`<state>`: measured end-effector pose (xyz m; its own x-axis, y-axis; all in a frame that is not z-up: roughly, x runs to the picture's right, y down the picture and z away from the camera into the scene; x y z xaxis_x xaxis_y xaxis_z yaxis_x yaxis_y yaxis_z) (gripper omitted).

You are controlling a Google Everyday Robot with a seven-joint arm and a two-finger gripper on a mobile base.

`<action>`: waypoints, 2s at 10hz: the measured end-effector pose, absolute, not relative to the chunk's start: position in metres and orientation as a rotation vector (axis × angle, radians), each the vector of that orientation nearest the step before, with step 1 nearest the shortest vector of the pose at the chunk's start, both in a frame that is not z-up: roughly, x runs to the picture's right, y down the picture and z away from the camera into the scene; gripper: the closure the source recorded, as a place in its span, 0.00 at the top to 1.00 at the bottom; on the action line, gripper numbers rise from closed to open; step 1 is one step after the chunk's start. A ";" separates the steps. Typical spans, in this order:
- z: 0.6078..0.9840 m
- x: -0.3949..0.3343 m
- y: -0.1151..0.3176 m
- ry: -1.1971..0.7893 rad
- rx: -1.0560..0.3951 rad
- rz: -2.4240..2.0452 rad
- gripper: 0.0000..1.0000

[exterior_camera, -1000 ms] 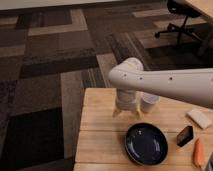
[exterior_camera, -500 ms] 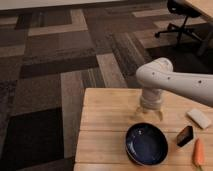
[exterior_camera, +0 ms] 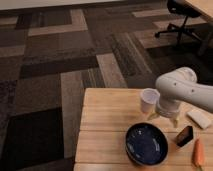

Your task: Knock the eraser over

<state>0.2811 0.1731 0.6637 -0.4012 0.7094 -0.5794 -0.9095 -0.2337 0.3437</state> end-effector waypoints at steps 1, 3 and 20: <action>0.659 0.286 0.177 0.783 -0.363 1.852 0.65; 0.652 0.293 0.185 0.781 -0.363 1.872 0.65; 0.663 0.347 0.197 0.656 -0.355 1.967 0.65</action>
<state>0.3474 0.1971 0.6626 -0.4649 0.7260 -0.5067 -0.8849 -0.3613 0.2941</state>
